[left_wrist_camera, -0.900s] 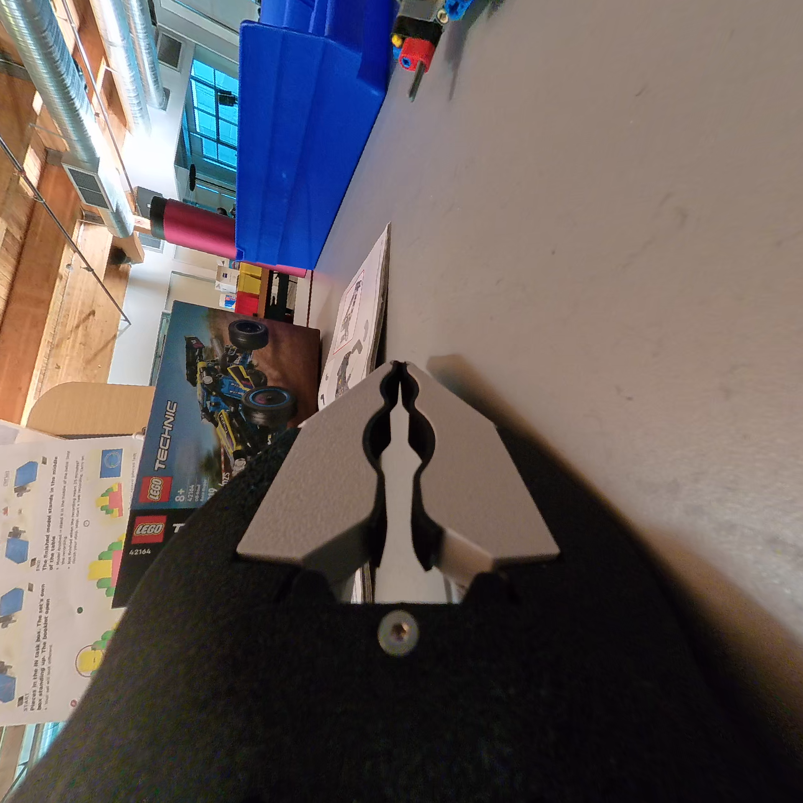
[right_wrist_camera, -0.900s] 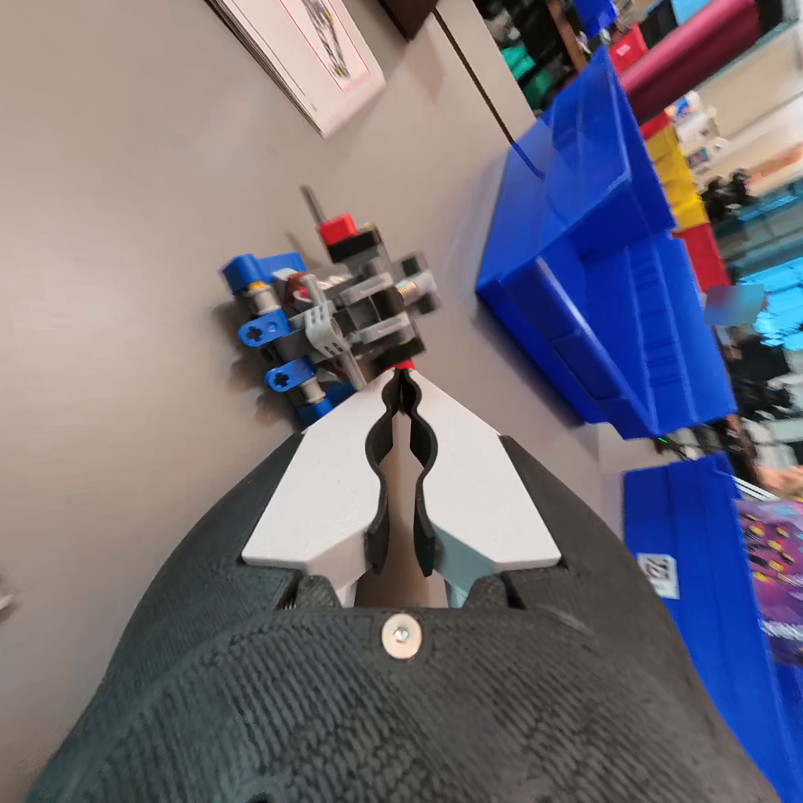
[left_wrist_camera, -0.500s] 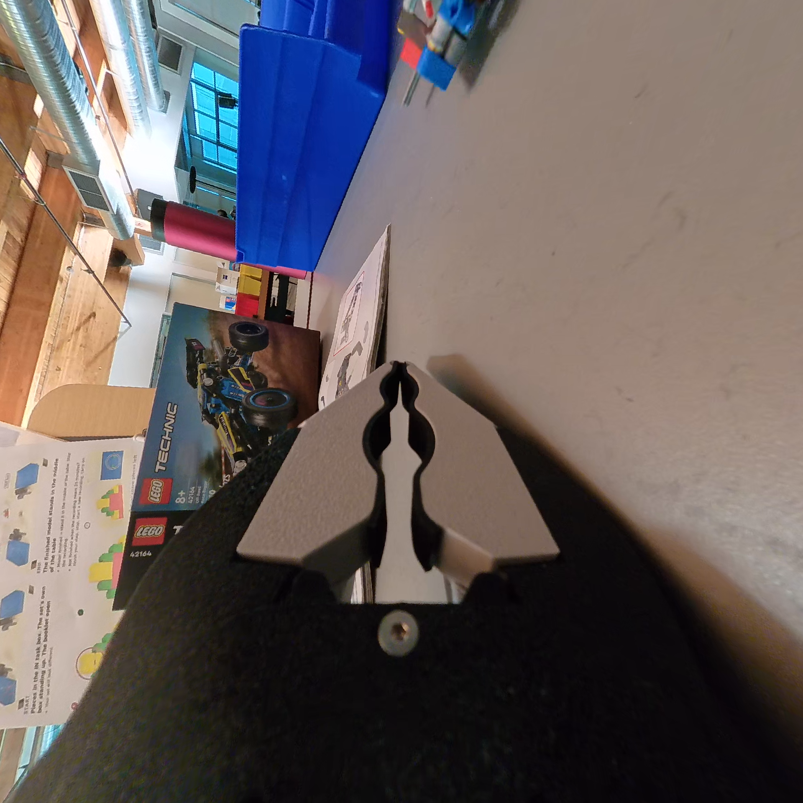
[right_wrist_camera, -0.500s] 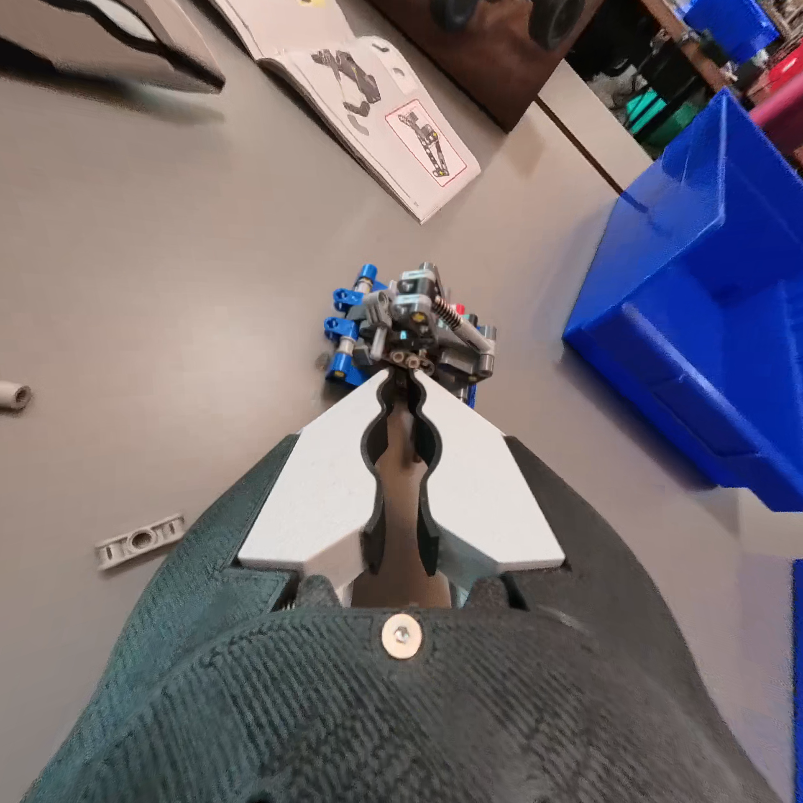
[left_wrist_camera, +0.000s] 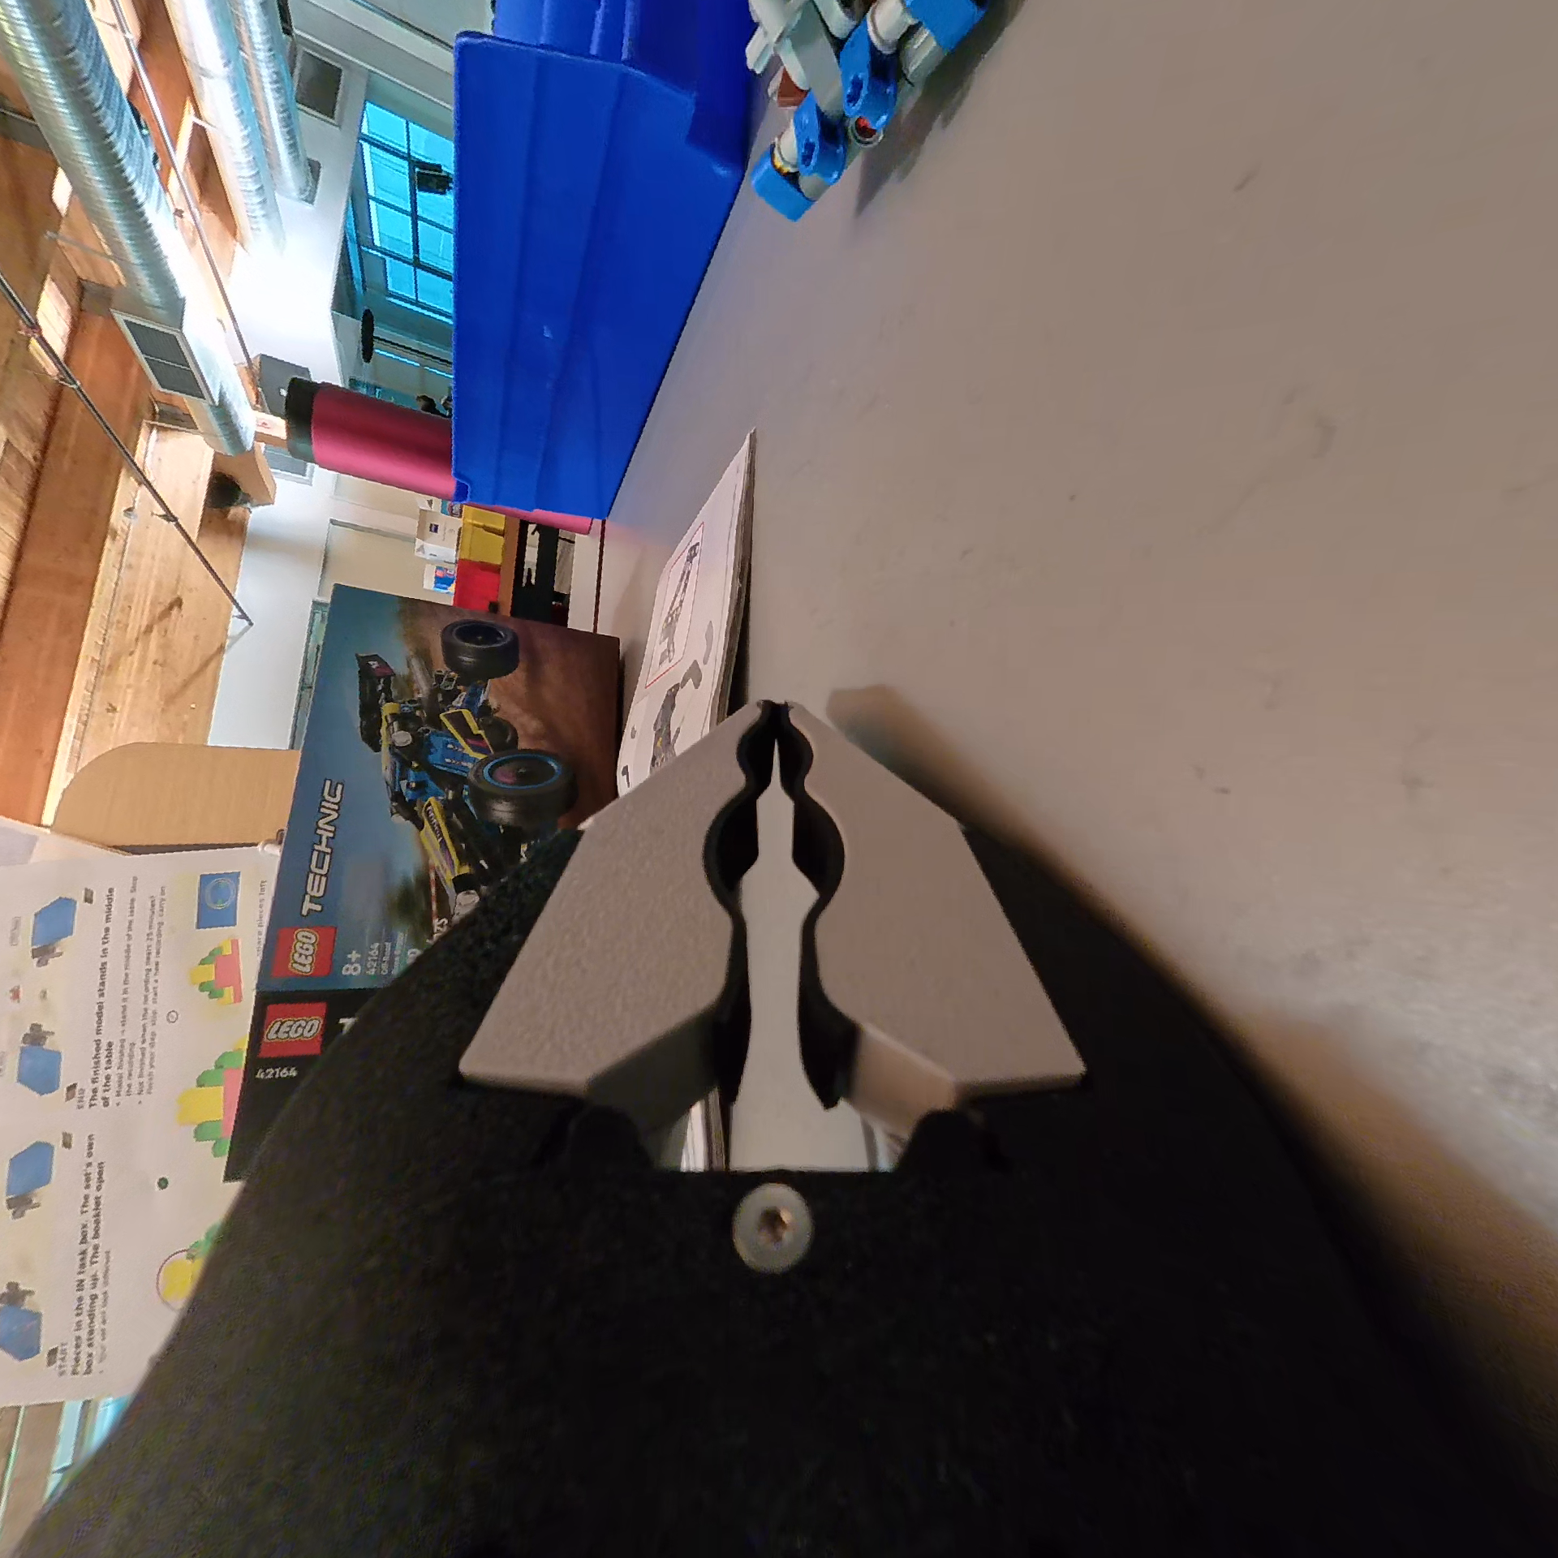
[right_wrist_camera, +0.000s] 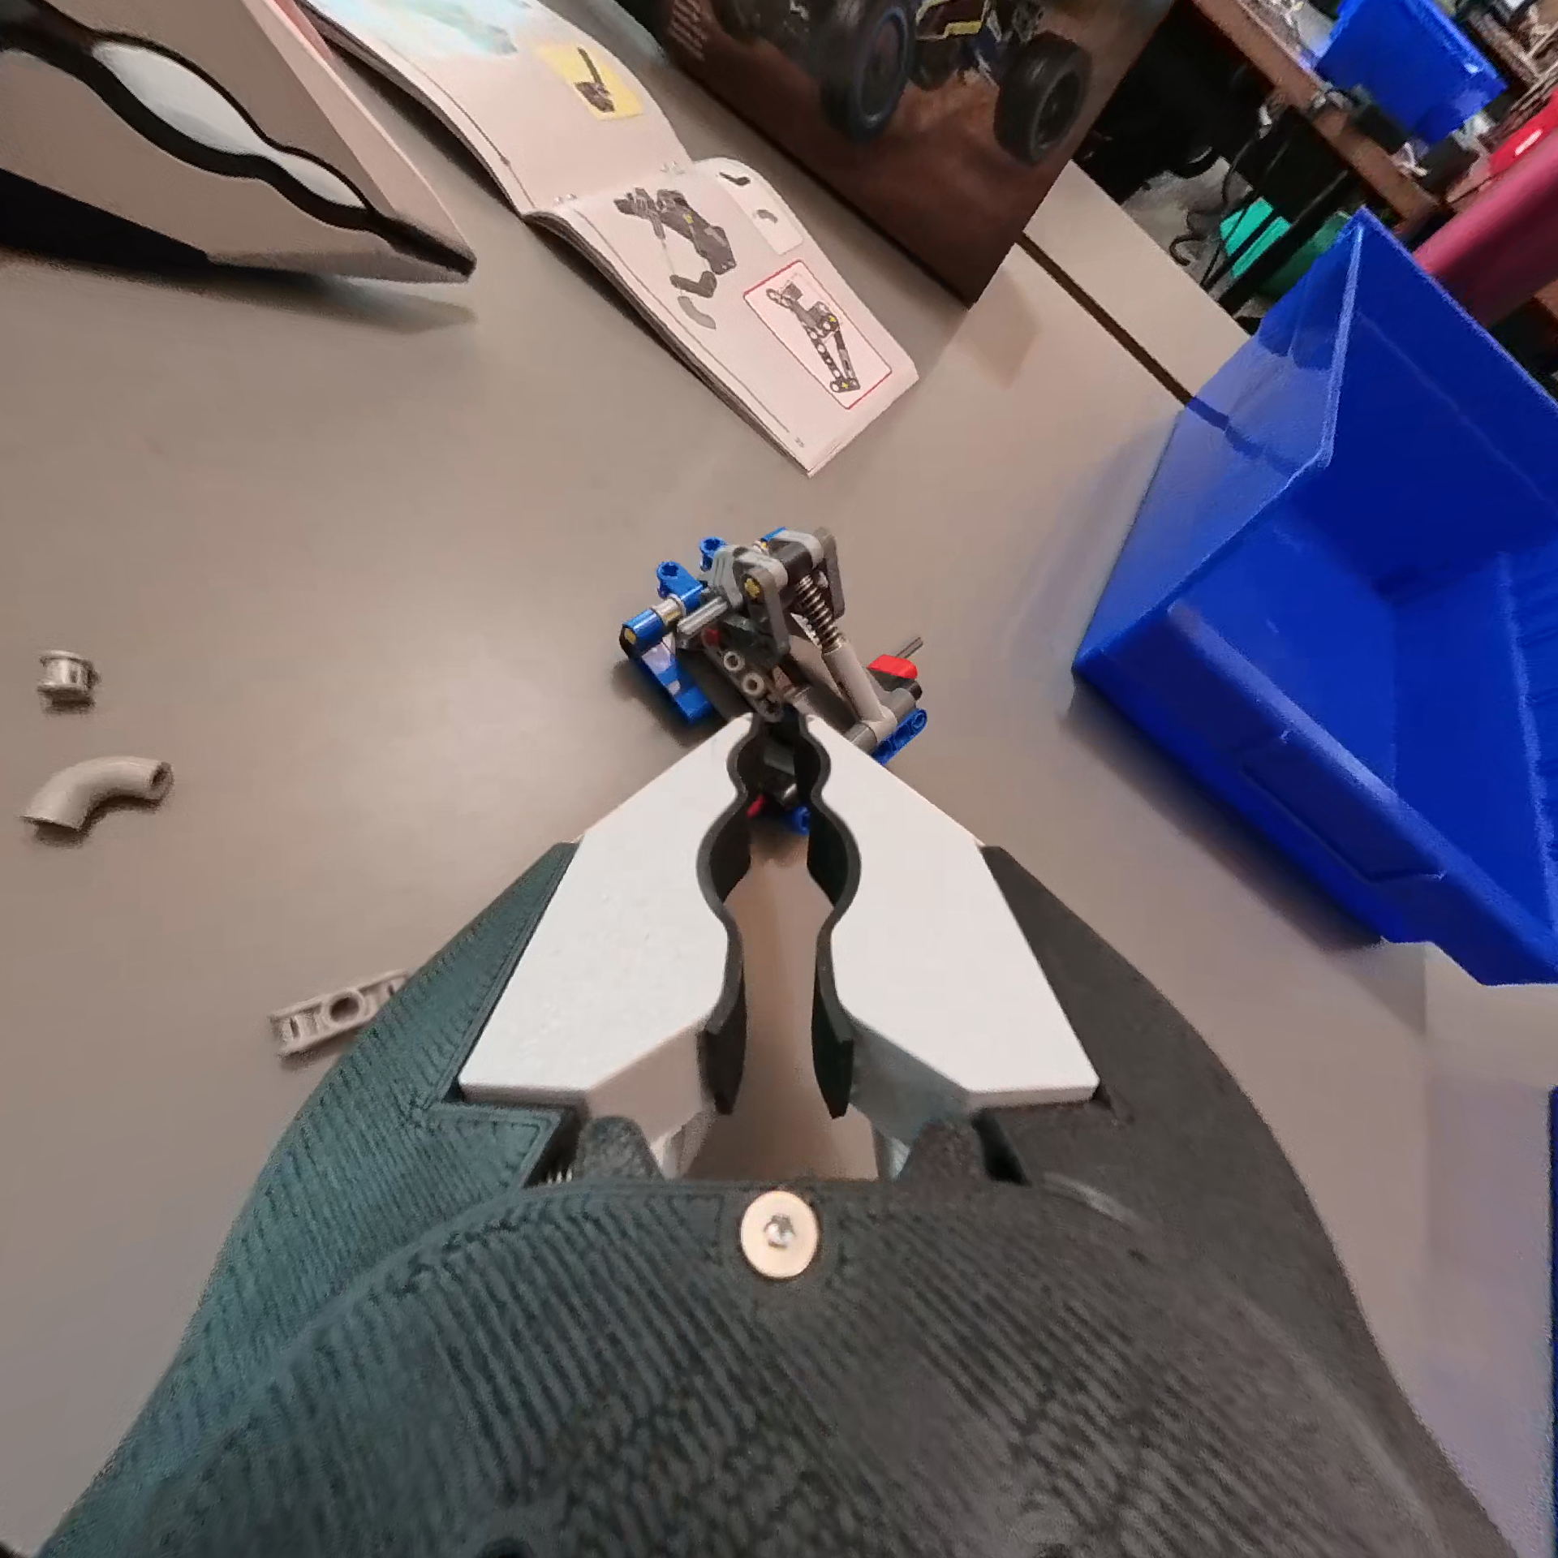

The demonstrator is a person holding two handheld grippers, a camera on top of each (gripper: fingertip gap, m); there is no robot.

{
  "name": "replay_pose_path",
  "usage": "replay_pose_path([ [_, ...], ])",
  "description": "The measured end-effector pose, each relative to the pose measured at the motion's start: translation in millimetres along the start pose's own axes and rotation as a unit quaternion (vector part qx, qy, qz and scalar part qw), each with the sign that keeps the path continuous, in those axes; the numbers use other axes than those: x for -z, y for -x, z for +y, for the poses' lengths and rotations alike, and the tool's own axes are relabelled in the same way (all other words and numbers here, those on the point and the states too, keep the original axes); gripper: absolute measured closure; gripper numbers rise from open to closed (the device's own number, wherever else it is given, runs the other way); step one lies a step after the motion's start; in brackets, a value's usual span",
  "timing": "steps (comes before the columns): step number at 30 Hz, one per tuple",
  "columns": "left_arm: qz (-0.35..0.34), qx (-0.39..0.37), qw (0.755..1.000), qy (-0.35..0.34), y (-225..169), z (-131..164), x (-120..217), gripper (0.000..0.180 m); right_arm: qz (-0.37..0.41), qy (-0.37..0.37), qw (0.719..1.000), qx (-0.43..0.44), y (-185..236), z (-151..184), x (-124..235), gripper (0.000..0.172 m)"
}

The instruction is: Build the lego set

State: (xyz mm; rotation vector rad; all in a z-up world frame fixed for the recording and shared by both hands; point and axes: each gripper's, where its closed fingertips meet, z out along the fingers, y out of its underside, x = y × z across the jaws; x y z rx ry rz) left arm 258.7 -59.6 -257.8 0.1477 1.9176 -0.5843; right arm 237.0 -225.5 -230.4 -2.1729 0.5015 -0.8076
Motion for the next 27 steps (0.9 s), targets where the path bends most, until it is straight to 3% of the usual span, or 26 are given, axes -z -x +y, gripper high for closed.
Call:
replay_pose_path([
  [6, 0.000, -0.001, 1.000, -0.002, 0, 0, 0, 0.180, 0.007, -0.044, 0.998, -0.045, -1, -20, -1, 0.165],
  [27, 0.000, -0.003, 1.000, -0.006, -1, -1, 0, 0.180, -0.012, -0.026, 0.997, -0.072, 2, 0, -8, 0.167],
])
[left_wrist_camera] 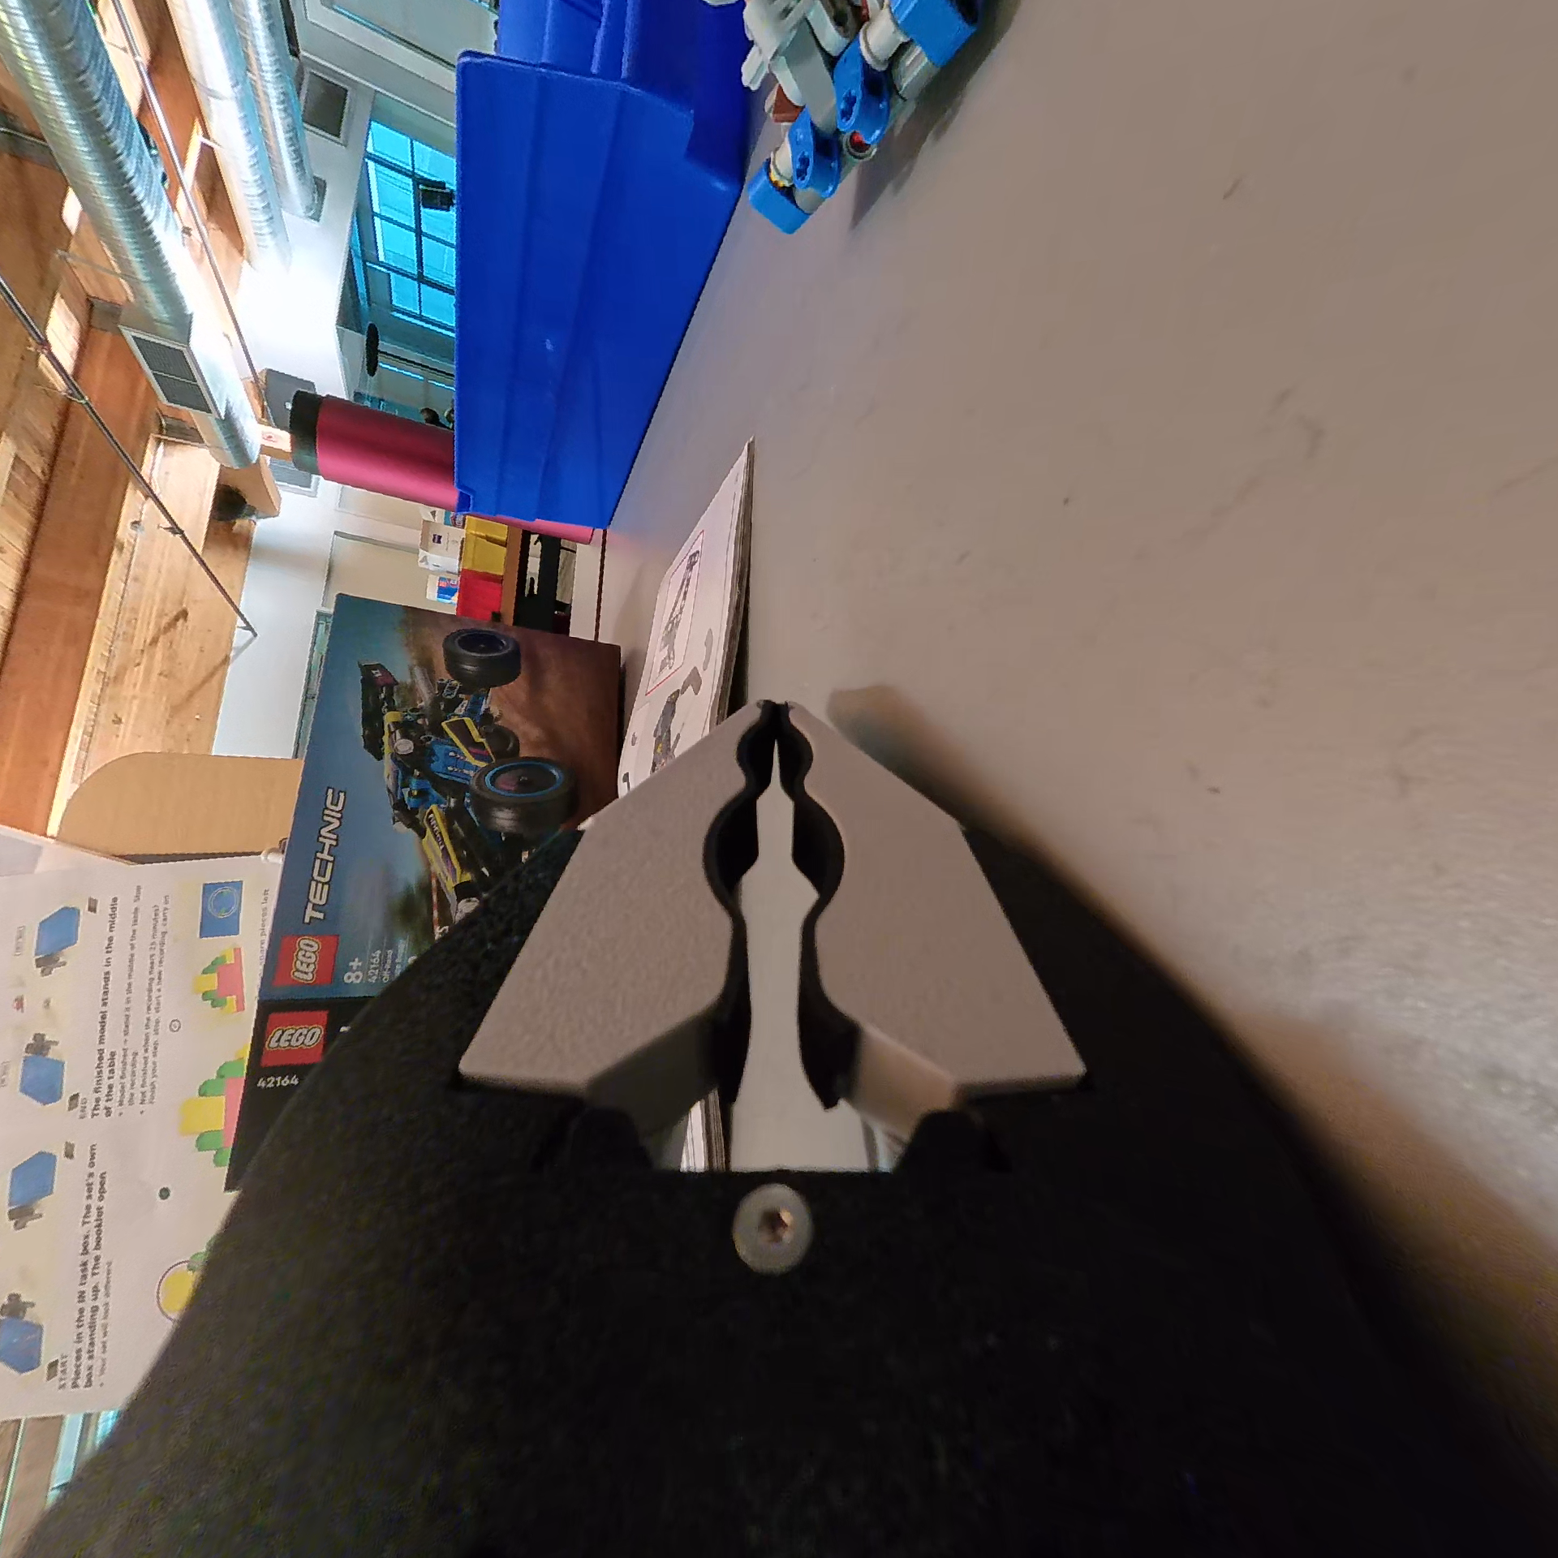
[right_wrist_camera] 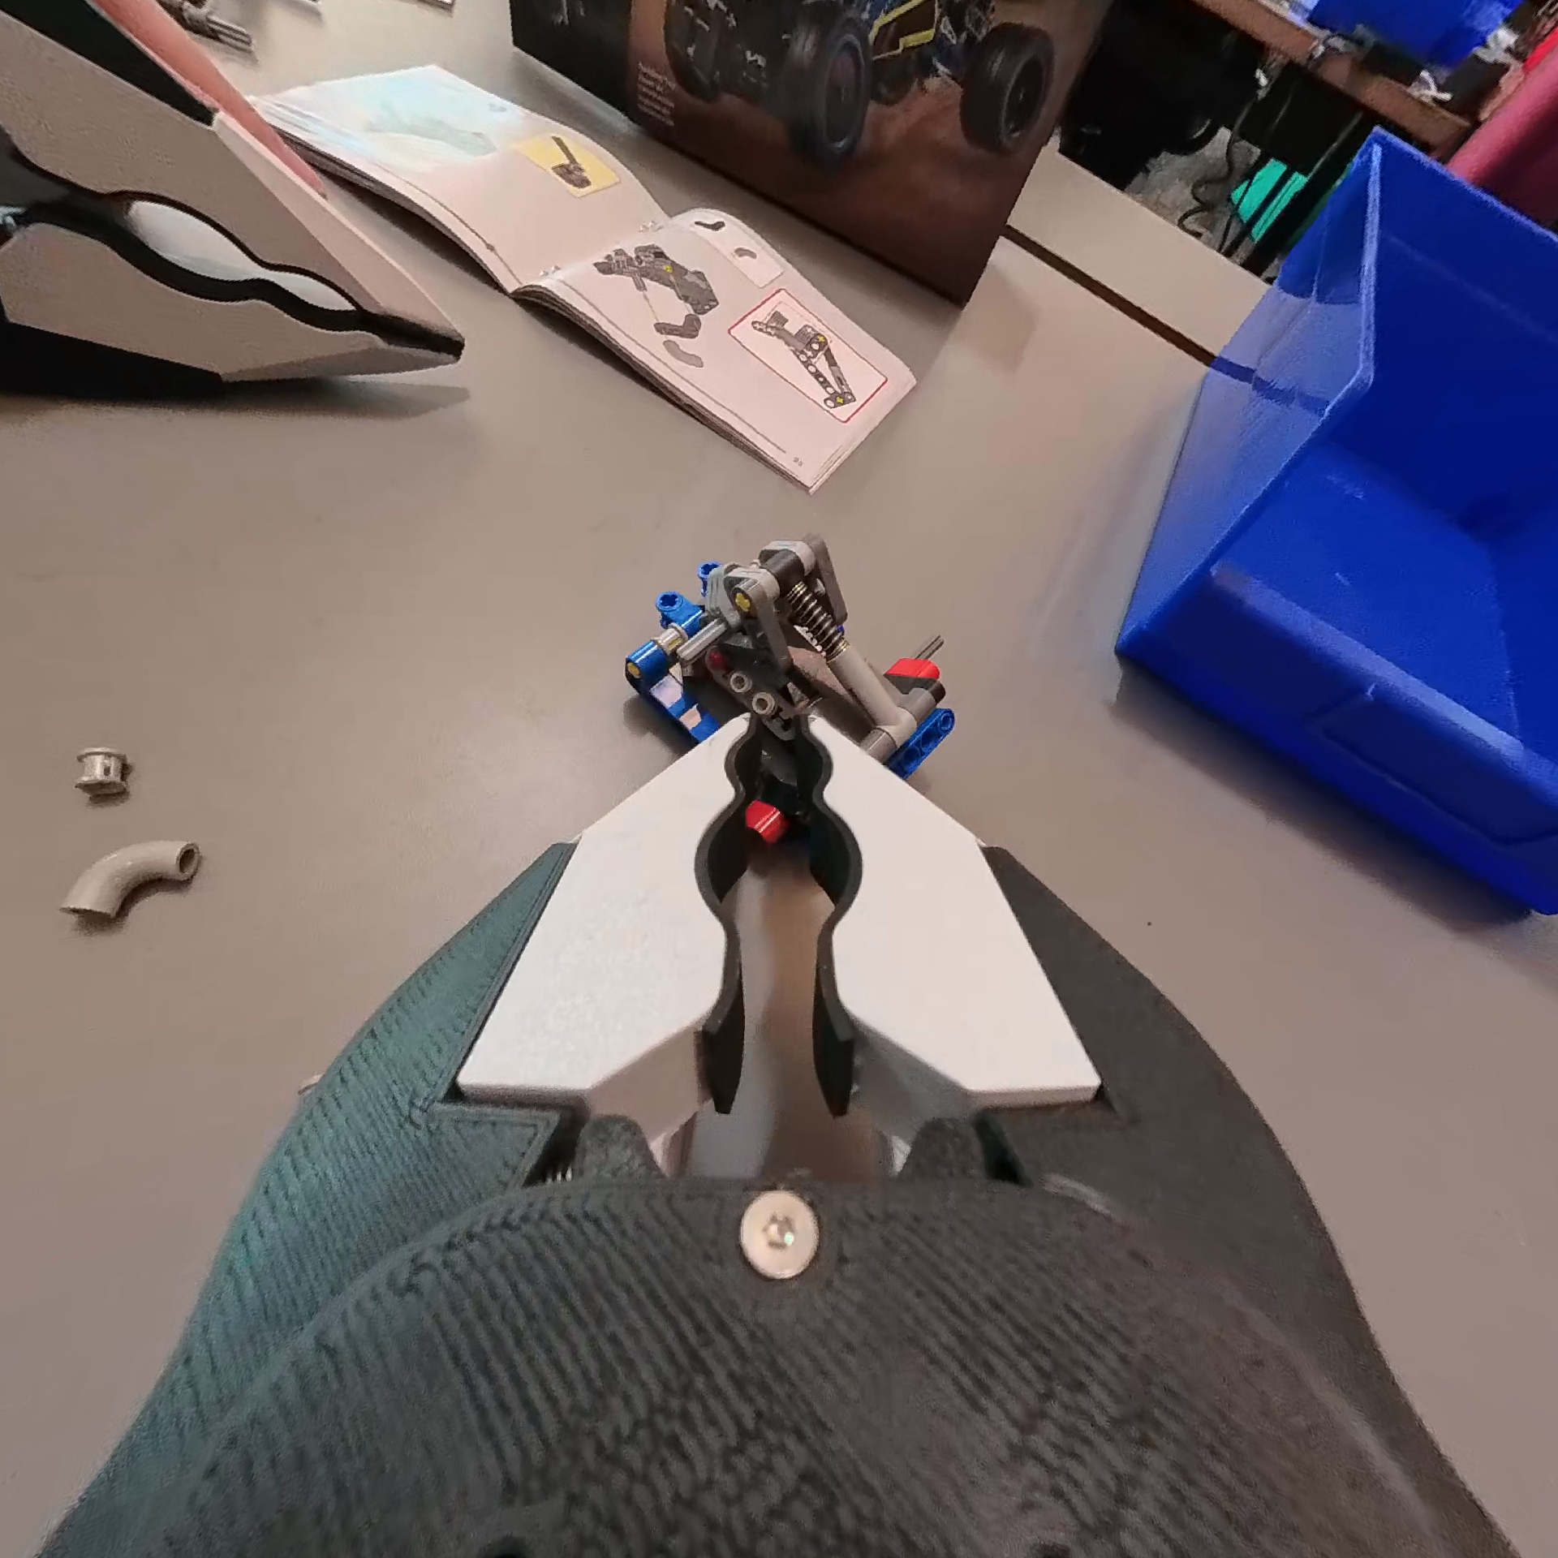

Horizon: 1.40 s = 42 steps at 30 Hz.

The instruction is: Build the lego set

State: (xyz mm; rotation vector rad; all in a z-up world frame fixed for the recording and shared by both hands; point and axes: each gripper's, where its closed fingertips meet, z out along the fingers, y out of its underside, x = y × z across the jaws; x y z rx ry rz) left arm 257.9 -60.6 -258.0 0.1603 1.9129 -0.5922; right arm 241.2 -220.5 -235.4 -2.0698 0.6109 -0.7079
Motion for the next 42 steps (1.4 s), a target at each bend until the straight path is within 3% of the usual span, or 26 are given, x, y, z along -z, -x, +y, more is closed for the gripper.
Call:
replay_pose_path([
  [26, 0.000, 0.000, 1.000, -0.001, 0, 0, 0, 0.180, -0.044, 0.065, 0.995, 0.063, 20, 19, -12, 0.167],
  [42, 0.000, 0.000, 1.000, -0.002, 0, 0, 0, 0.180, 0.001, 0.015, 1.000, 0.001, 6, -1, -8, 0.162],
])
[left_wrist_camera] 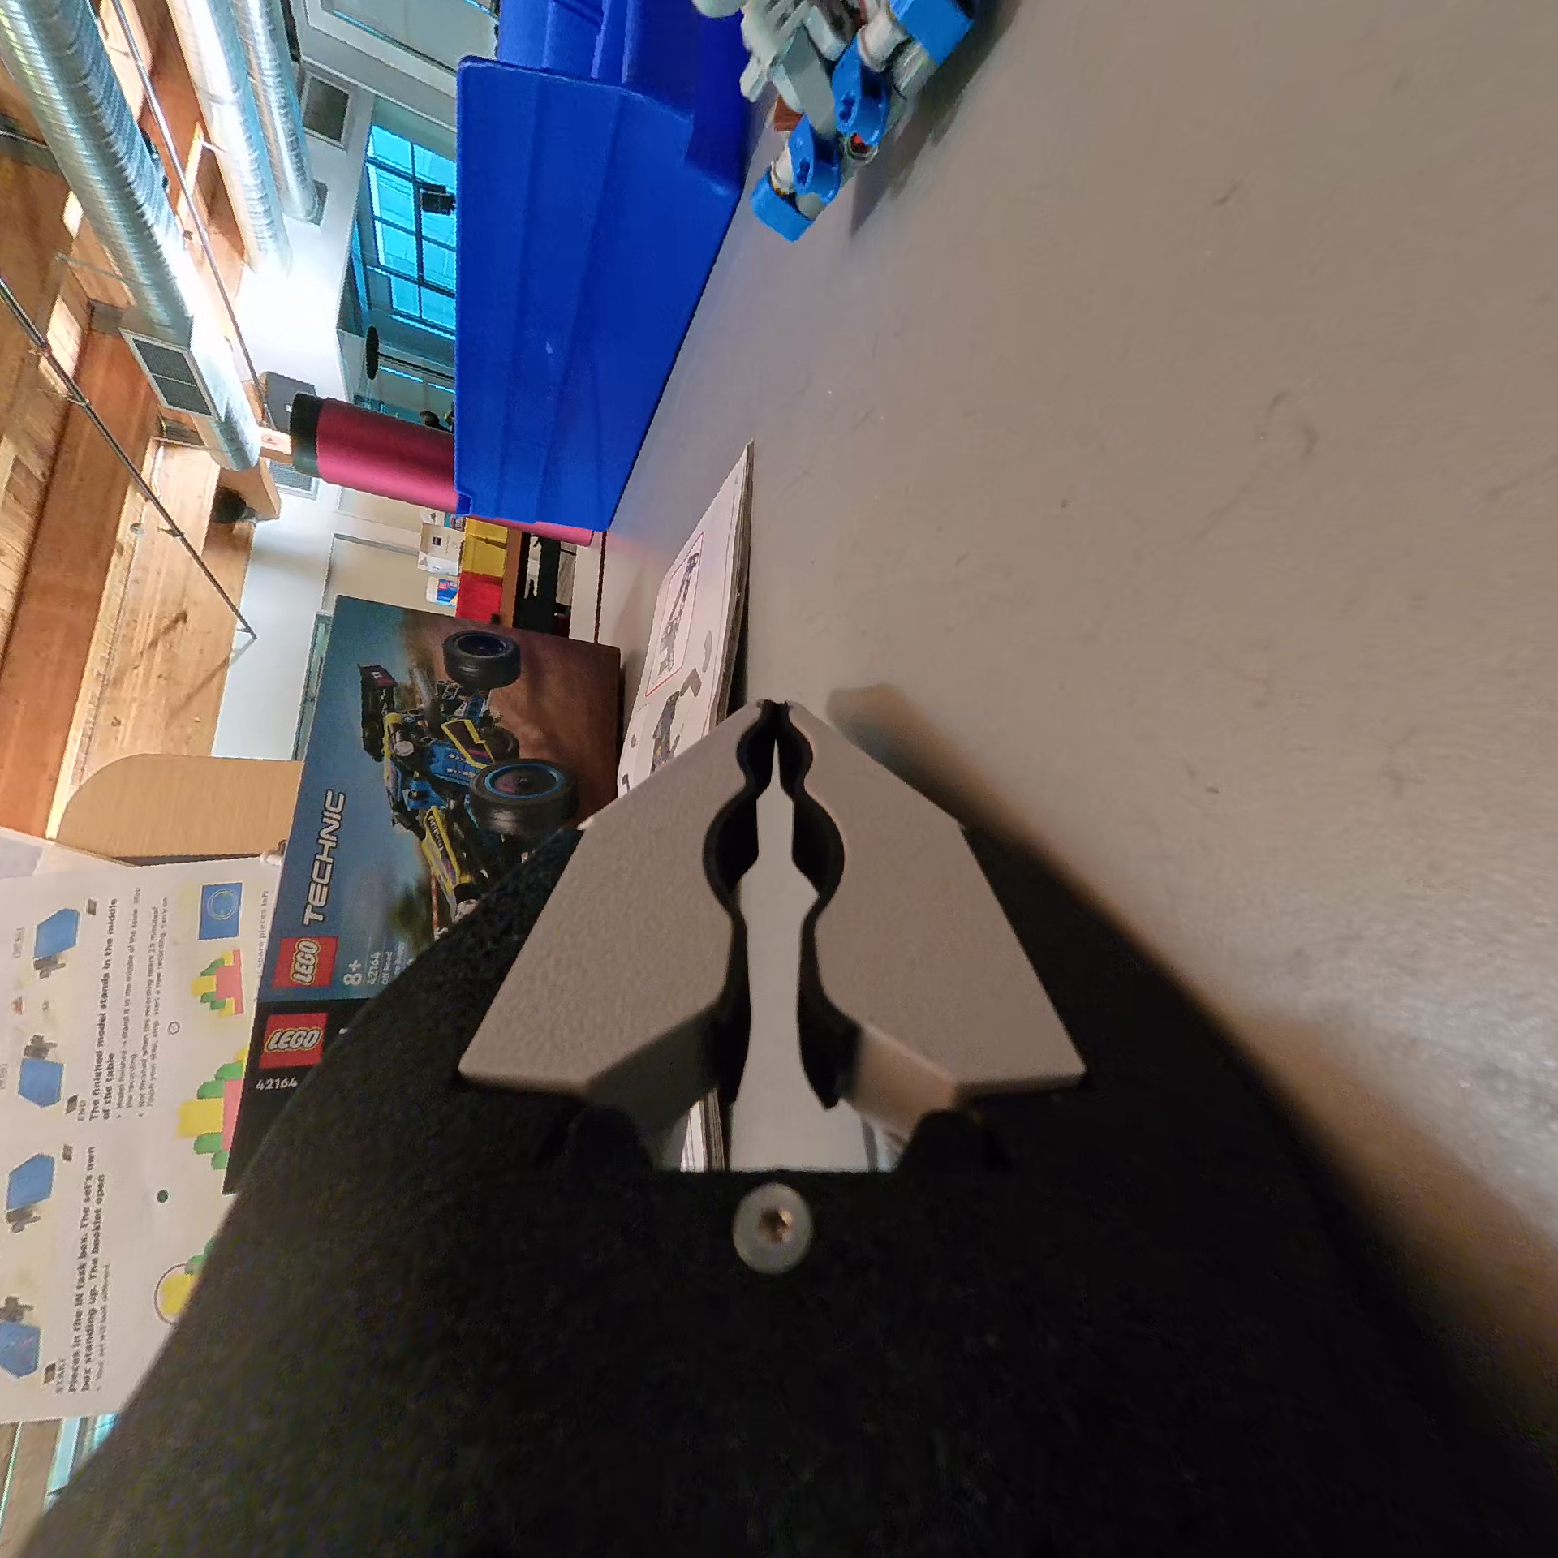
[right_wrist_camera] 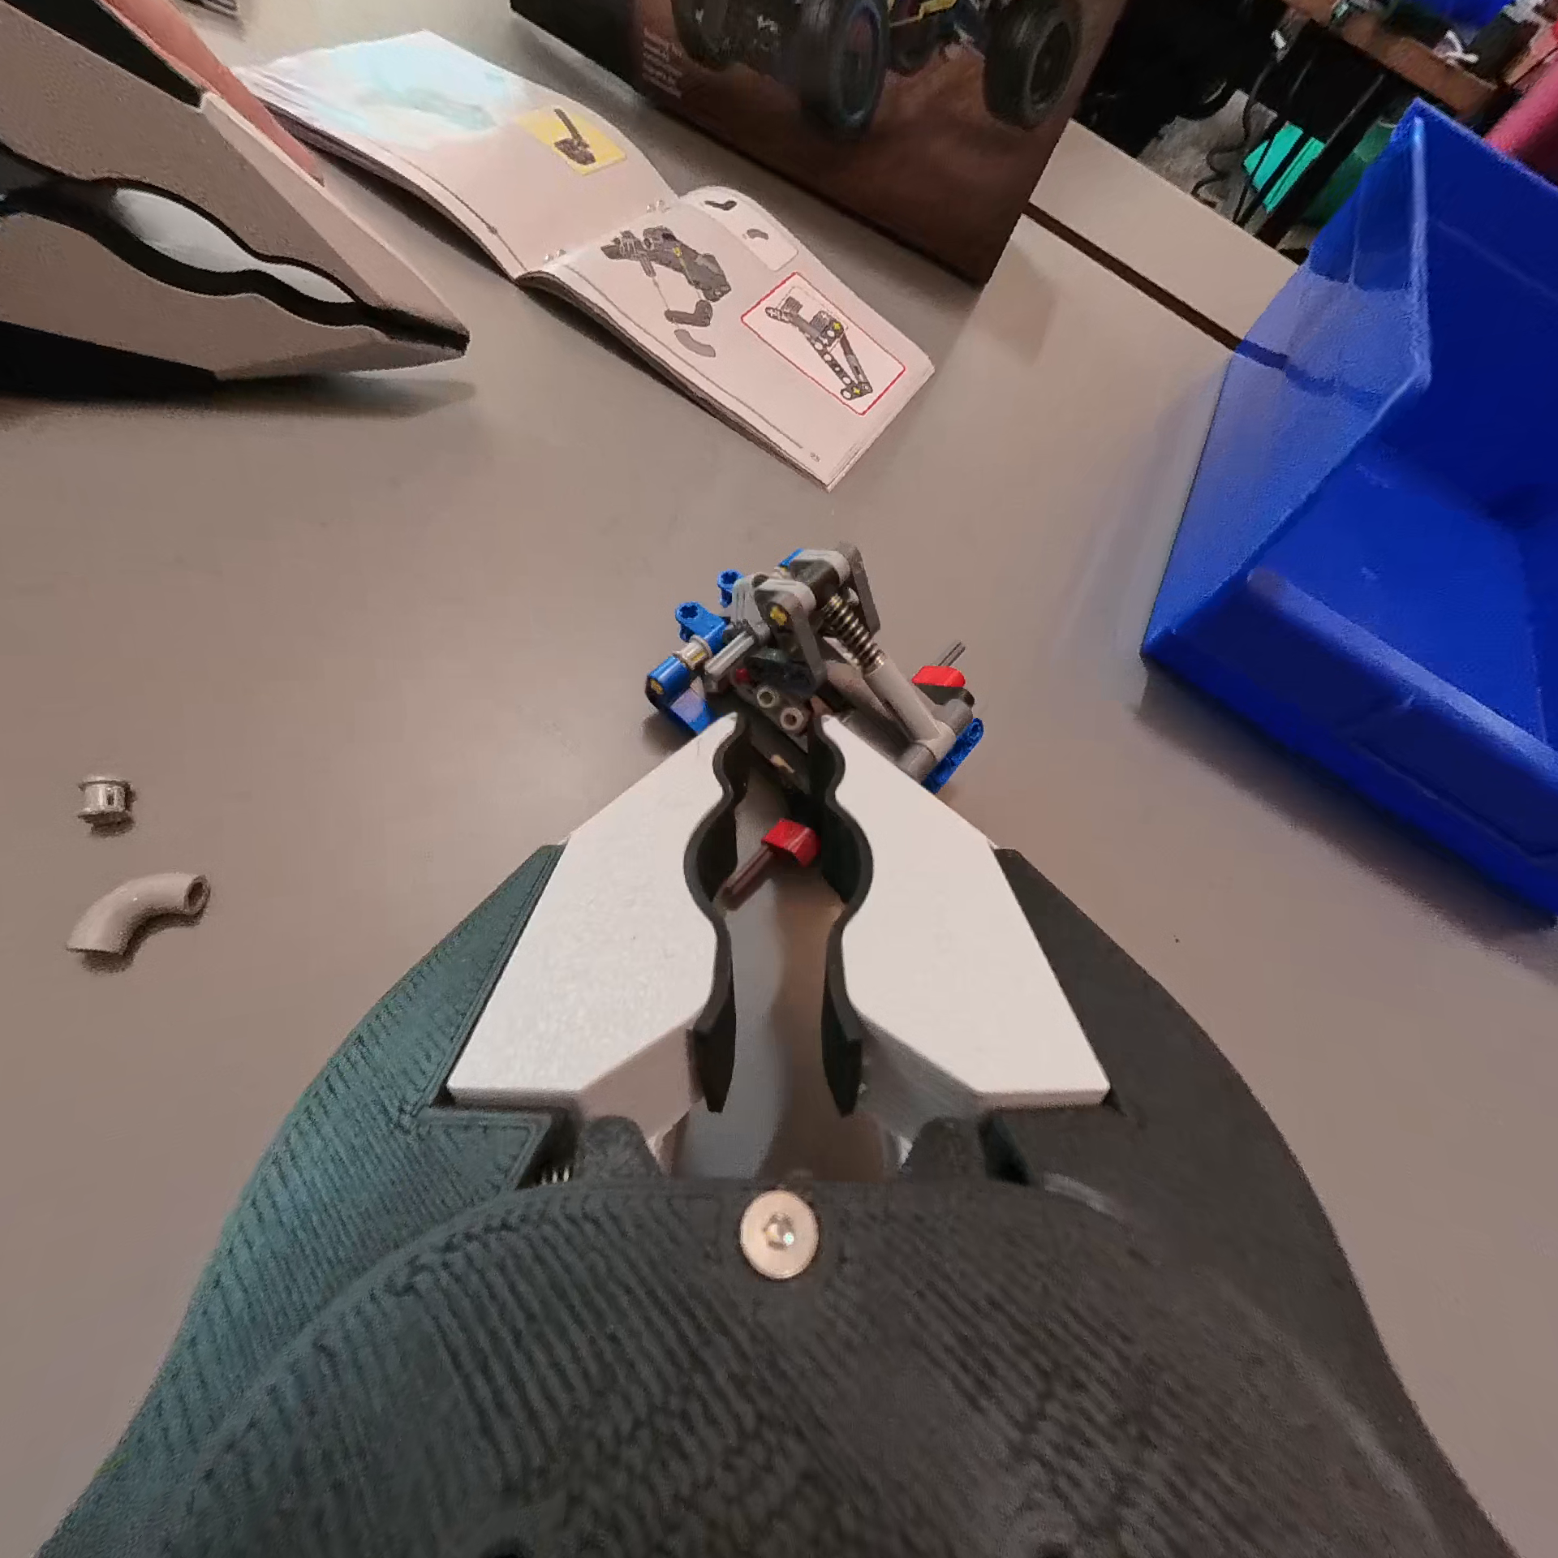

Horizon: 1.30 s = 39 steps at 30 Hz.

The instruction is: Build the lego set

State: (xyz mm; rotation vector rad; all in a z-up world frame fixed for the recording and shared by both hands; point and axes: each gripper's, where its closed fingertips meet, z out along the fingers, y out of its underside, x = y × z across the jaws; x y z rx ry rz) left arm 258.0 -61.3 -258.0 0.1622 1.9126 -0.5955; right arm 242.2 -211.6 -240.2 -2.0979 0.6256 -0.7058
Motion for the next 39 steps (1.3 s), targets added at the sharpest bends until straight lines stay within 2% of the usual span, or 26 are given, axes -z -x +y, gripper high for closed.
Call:
replay_pose_path([
  [4, 0.000, 0.000, 1.000, 0.000, 0, 0, 0, 0.180, 0.002, 0.017, 1.000, 0.012, 3, 3, -4, 0.159],
  [9, 0.000, 0.000, 1.000, -0.001, 0, 0, 0, 0.180, 0.019, 0.013, 1.000, 0.008, -3, 2, -4, 0.167],
  [14, 0.000, 0.000, 1.000, -0.001, 0, 0, 0, 0.180, 0.046, 0.006, 0.999, 0.002, -13, 2, -1, 0.165],
  [22, 0.000, 0.000, 1.000, -0.001, 0, -1, 0, 0.180, 0.034, 0.017, 0.999, 0.005, -15, 9, 3, 0.166],
  [28, 0.000, 0.000, 1.000, 0.000, 0, -1, 0, 0.180, 0.021, -0.019, 0.999, -0.018, -15, -3, 9, 0.166],
  [34, 0.004, 0.001, 1.000, 0.000, 0, -1, 0, 0.180, 0.013, -0.012, 1.000, -0.026, -9, -6, 2, 0.164],
  [37, 0.032, 0.029, 0.999, -0.005, -3, -4, 0, 0.180, 0.017, -0.009, 0.999, -0.042, -11, -5, 0, 0.163],
  [39, 0.067, 0.097, 0.993, -0.025, 0, -14, 2, 0.178, 0.015, -0.008, 0.998, -0.052, -11, -4, 0, 0.161],
])
